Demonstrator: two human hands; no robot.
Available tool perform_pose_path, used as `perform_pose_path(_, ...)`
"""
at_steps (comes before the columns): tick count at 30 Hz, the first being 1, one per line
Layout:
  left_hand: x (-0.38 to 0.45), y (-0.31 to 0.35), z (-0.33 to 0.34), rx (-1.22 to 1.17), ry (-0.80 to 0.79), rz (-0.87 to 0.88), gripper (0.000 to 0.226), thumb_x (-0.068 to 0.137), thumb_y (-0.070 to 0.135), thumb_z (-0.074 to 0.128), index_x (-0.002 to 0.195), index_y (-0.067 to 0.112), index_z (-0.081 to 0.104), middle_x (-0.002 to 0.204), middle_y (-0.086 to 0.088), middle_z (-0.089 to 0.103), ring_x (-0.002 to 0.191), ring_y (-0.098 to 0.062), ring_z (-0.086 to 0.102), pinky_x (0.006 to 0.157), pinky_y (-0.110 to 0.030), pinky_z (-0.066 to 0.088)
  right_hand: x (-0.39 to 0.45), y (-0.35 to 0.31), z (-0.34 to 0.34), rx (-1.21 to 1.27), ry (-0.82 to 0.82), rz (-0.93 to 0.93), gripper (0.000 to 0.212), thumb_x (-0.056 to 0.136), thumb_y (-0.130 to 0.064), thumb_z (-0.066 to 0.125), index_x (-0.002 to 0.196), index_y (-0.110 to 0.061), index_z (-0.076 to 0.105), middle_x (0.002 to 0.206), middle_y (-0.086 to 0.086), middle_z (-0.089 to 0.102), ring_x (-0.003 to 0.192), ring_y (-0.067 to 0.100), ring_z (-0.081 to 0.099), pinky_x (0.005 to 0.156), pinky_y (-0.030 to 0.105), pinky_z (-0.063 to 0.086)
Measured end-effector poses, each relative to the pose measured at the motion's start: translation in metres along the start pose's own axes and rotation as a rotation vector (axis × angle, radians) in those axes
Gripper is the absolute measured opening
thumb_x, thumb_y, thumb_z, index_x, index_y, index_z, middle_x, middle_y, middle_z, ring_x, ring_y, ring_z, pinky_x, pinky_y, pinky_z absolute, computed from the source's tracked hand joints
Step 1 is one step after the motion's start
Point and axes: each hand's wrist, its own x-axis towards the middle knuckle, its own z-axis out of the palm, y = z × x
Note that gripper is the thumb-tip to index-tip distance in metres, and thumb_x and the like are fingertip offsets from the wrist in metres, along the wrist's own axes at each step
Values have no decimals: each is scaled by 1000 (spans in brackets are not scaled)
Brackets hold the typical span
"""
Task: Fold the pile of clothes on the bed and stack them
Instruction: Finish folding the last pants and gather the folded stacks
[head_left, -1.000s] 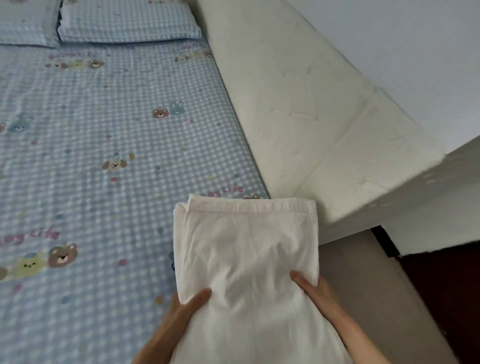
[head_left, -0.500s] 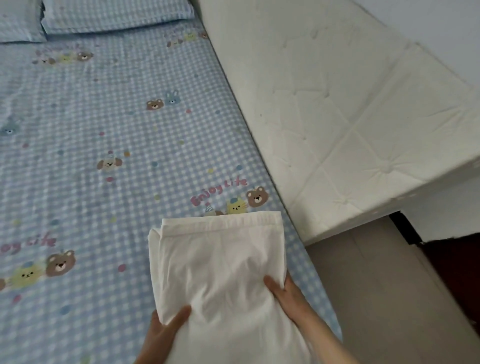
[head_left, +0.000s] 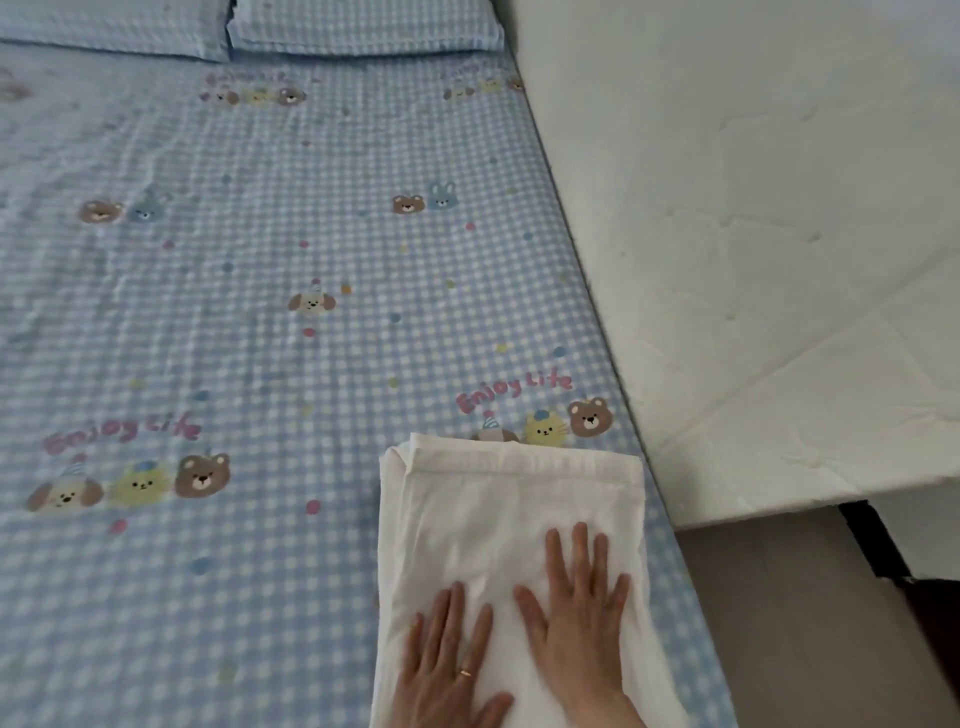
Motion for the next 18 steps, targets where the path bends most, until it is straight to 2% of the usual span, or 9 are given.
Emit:
perform_pose_path(2, 2, -4, 3, 48, -78, -12, 81, 84, 72, 29, 146, 20, 27, 158, -12, 14, 147, -21, 2, 110, -37, 14, 3, -3, 1, -22, -14, 0, 82, 88, -68, 5, 144, -18, 40, 153, 16, 31, 141, 38, 26, 99, 67, 33)
perform_pose_path(4, 0, -10, -5, 104, -100, 7, 78, 82, 72, 34, 141, 22, 41, 153, -15, 29, 145, -22, 8, 112, -35, 12, 1, -10, -7, -106, -29, 17, 84, 83, -73, 0, 149, -25, 22, 158, 12, 15, 145, 36, 15, 106, 64, 25)
perform_pose_path(6, -9, -21, -17, 164, -63, 22, 83, 78, 72, 38, 144, 22, 33, 158, -14, 9, 145, -21, 8, 113, -33, 8, -2, -28, -24, -84, -15, 46, 77, 87, -71, 15, 149, -26, 10, 160, 9, 7, 147, 33, 11, 109, 61, 23)
perform_pose_path(9, -47, -74, -49, 106, 5, -88, 66, 78, 68, 37, 129, 26, 37, 158, -7, -14, 146, -16, -9, 115, -27, 2, -18, -95, -46, 98, 80, -97, 90, 92, -66, 13, 129, 5, 53, 133, 28, 52, 115, 49, 55, 81, 67, 45)
perform_pose_path(12, -119, -163, -94, -19, 135, -385, 53, 96, 54, 12, 121, 28, 51, 158, 7, 17, 143, -2, -3, 112, -14, 6, -41, -198, -40, 323, 157, -318, 91, 93, -66, 18, 120, 12, 57, 125, 33, 55, 109, 48, 59, 80, 54, 52)
perform_pose_path(14, -179, -235, -137, -196, 232, -718, 54, 96, 54, 26, 129, 23, 56, 144, 7, 46, 138, -1, 29, 106, -11, 24, -58, -281, -30, 482, 148, -404, 64, 94, -48, 47, 126, 8, 51, 131, 34, 50, 125, 35, 51, 100, 25, 41)
perform_pose_path(15, -208, -269, -156, -278, 279, -842, 52, 95, 51, 37, 127, 17, 59, 137, -1, 54, 127, -9, 49, 99, -18, 39, -64, -316, -24, 576, 102, -403, 55, 89, -31, 62, 131, 2, 46, 136, 31, 46, 132, 22, 46, 99, 11, 33)
perform_pose_path(16, -241, -309, -176, -292, 366, -944, 47, 93, 43, 48, 122, 10, 63, 129, -9, 60, 115, -18, 61, 90, -25, 47, -72, -360, -16, 646, 1, -381, 61, 85, -18, 68, 137, -6, 39, 143, 25, 41, 136, 11, 40, 98, 6, 29)
perform_pose_path(18, -300, -388, -211, -355, 459, -1124, 39, 86, 18, 66, 120, 0, 61, 125, -21, 59, 114, -35, 58, 93, -39, 47, -90, -446, 3, 769, -276, -305, 70, 89, -24, 63, 147, -22, 24, 155, 10, 27, 142, 15, 30, 108, 19, 28)
